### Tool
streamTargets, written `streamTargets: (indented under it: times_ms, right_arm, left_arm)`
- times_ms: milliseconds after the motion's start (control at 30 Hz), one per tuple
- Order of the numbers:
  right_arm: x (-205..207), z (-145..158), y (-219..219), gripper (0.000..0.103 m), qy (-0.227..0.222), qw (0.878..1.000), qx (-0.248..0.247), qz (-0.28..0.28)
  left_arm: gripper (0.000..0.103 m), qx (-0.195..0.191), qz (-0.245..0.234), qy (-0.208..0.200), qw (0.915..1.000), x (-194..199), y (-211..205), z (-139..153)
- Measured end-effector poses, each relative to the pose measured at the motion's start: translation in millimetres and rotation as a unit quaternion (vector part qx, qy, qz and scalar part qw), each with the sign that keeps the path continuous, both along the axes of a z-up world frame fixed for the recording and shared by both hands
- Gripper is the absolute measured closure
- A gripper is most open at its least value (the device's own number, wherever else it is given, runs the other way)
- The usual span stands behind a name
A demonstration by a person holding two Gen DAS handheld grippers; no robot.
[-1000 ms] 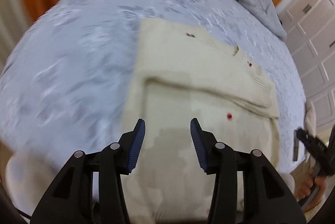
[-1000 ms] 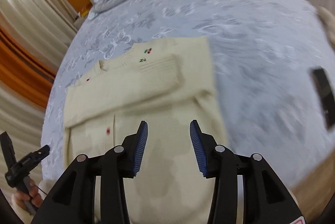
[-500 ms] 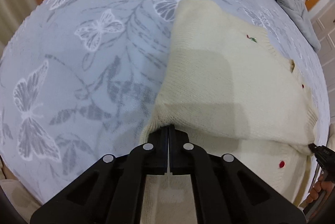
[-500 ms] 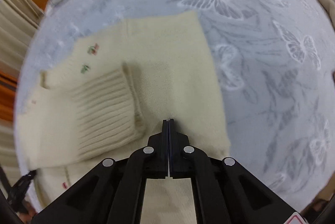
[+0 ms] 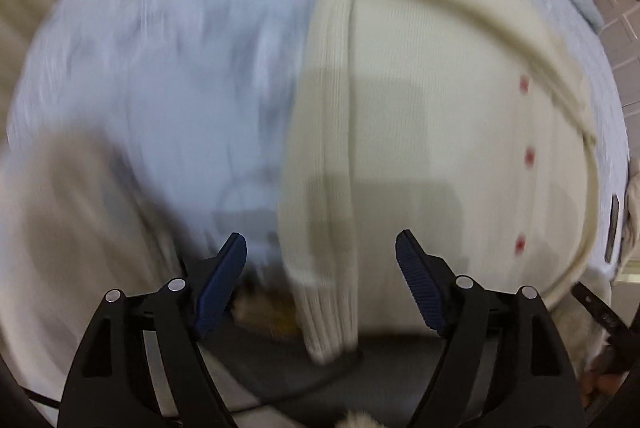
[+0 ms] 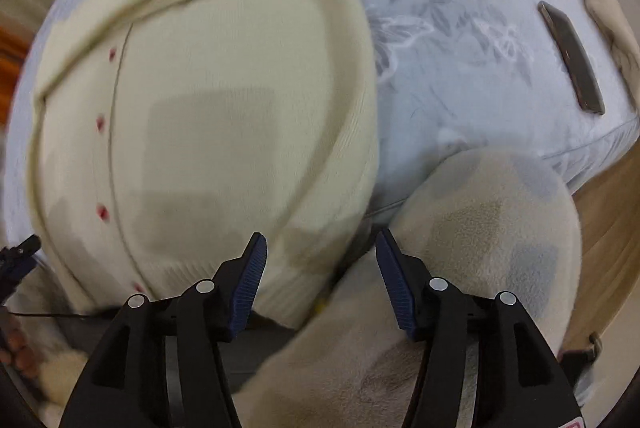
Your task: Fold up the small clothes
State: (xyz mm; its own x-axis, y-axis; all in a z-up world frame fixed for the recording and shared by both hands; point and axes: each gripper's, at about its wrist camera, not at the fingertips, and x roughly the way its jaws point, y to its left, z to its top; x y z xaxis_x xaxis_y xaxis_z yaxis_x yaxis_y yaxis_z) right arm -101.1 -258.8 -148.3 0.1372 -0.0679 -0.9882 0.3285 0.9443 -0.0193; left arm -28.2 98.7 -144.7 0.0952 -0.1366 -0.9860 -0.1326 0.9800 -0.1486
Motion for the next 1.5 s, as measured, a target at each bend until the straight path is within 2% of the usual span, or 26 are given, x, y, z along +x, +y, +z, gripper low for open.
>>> streamTargets:
  times_ms: [33, 100, 233, 300, 333, 367, 400, 433, 467, 500, 600, 667, 733, 800, 900, 1033, 1133, 1200, 1233, 1267, 1300, 1367, 1400, 1433, 1467, 1500]
  right_arm:
    - [3.1, -0.8, 9.3, 0.044, 0.007, 1.0, -0.014, 0.019]
    - [10.3, -9.6, 13.2, 0.039, 0.021, 0.999, 0.024, 0.02]
    - [23.6, -33.0, 25.8, 0.038, 0.065, 0.997, -0.012, 0.041]
    - [28.3, -41.7, 29.3, 0.04, 0.079, 0.996, -0.01, 0.048]
    - [29.5, -43.7, 29.5, 0.052, 0.08, 0.996, -0.008, 0.048]
    - [30.7, -44.6, 28.1, 0.069, 0.078, 0.996, 0.0, 0.046]
    - [30.7, -45.5, 24.6, 0.078, 0.077, 0.996, 0.01, 0.039]
    - [27.2, -43.8, 18.2, 0.093, 0.072, 0.997, 0.025, 0.028]
    - [24.7, -42.4, 11.2, 0.094, 0.067, 0.997, 0.038, 0.021]
    - [18.6, -35.7, 3.0, 0.094, 0.049, 0.996, 0.067, 0.009]
    - [1.6, -10.7, -14.6, 0.094, -0.009, 0.993, 0.12, -0.009]
    - [-14.4, 10.7, -32.9, 0.094, -0.069, 0.983, 0.168, -0.026]
    - [-29.0, 35.0, -53.2, 0.095, -0.147, 0.962, 0.225, -0.046]
    - [-34.4, 56.3, -73.6, 0.095, -0.206, 0.943, 0.25, -0.071]
    - [-16.1, 82.4, -97.8, 0.095, -0.263, 0.914, 0.295, -0.095]
    - [44.8, 111.9, -103.5, 0.095, -0.306, 0.892, 0.319, -0.089]
    - [107.4, 120.5, -114.5, 0.091, -0.326, 0.893, 0.292, -0.1]
    - [144.9, 112.3, -129.7, 0.081, -0.339, 0.898, 0.248, -0.134]
    - [152.8, 107.6, -135.7, 0.063, -0.343, 0.899, 0.227, -0.151]
    - [161.3, 105.2, -142.5, 0.048, -0.35, 0.9, 0.194, -0.175]
    - [165.3, 103.4, -146.5, 0.047, -0.354, 0.898, 0.173, -0.195]
    - [158.7, 101.8, -150.1, 0.047, -0.355, 0.893, 0.178, -0.212]
    - [157.0, 100.2, -149.8, 0.047, -0.357, 0.892, 0.189, -0.204]
    - [152.4, 98.8, -145.6, 0.044, -0.355, 0.897, 0.19, -0.183]
    - [149.0, 96.3, -138.6, 0.04, -0.346, 0.908, 0.174, -0.157]
    - [151.2, 91.9, -133.2, 0.039, -0.337, 0.918, 0.155, -0.138]
  left_arm:
    - [0.028, -0.002, -0.002, 0.015, 0.9999, -5.2, -3.2, -7.1]
    - [0.028, 0.008, -0.012, 0.039, 0.9991, -5.5, -9.6, -19.0]
    - [0.028, 0.017, 0.004, 0.042, 0.999, 3.8, -10.6, -33.5]
    - [0.029, 0.0, 0.018, 0.05, 0.9986, 6.5, -7.7, -43.5]
    - [0.032, -0.009, 0.022, 0.05, 0.9985, 6.3, -7.0, -44.4]
    - [0.045, -0.027, 0.022, 0.049, 0.9982, 5.1, -5.1, -44.1]
    - [0.055, -0.046, 0.019, 0.047, 0.9976, 5.4, -3.9, -42.7]
    - [0.064, -0.05, 0.018, 0.043, 0.9977, 3.6, -2.3, -38.0]
    - [0.079, -0.054, 0.017, 0.039, 0.9976, 0.6, 1.2, -34.4]
    - [0.089, -0.06, 0.017, 0.036, 0.9974, -1.3, 4.2, -29.5]
    - [0.091, -0.122, 0.04, 0.001, 0.9917, -11.5, 24.5, 1.4]
    - [0.091, -0.164, 0.051, -0.036, 0.9844, -17.4, 37.6, 28.8]
    - [0.091, -0.192, 0.06, -0.072, 0.977, -18.6, 48.9, 55.1]
    - [0.091, -0.205, 0.071, -0.099, 0.9711, -14.6, 52.1, 78.3]
    - [0.091, -0.224, 0.075, -0.128, 0.9632, 8.1, 48.6, 98.7]
    - [0.091, -0.236, 0.07, -0.17, 0.9543, 62.3, 37.2, 137.8]
    - [0.089, -0.215, 0.086, -0.2, 0.952, 118.7, 19.3, 147.0]
    - [0.085, -0.195, 0.11, -0.214, 0.9508, 160.3, 12.8, 139.5]
    - [0.082, -0.18, 0.129, -0.212, 0.9517, 179.1, 12.8, 129.4]
    - [0.07, -0.167, 0.145, -0.202, 0.9542, 191.2, 13.1, 119.0]
    - [0.058, -0.147, 0.154, -0.194, 0.9575, 198.5, 15.2, 111.5]
    - [0.056, -0.098, 0.156, -0.207, 0.9608, 203.1, 17.1, 107.0]
    - [0.049, -0.089, 0.14, -0.224, 0.9604, 199.4, 18.4, 110.2]
    - [0.043, -0.085, 0.126, -0.235, 0.96, 193.4, 20.7, 111.4]
    - [0.03, -0.079, 0.104, -0.25, 0.9595, 186.0, 21.4, 113.6]
    - [0.025, -0.068, 0.08, -0.264, 0.9588, 178.2, 20.9, 114.3]
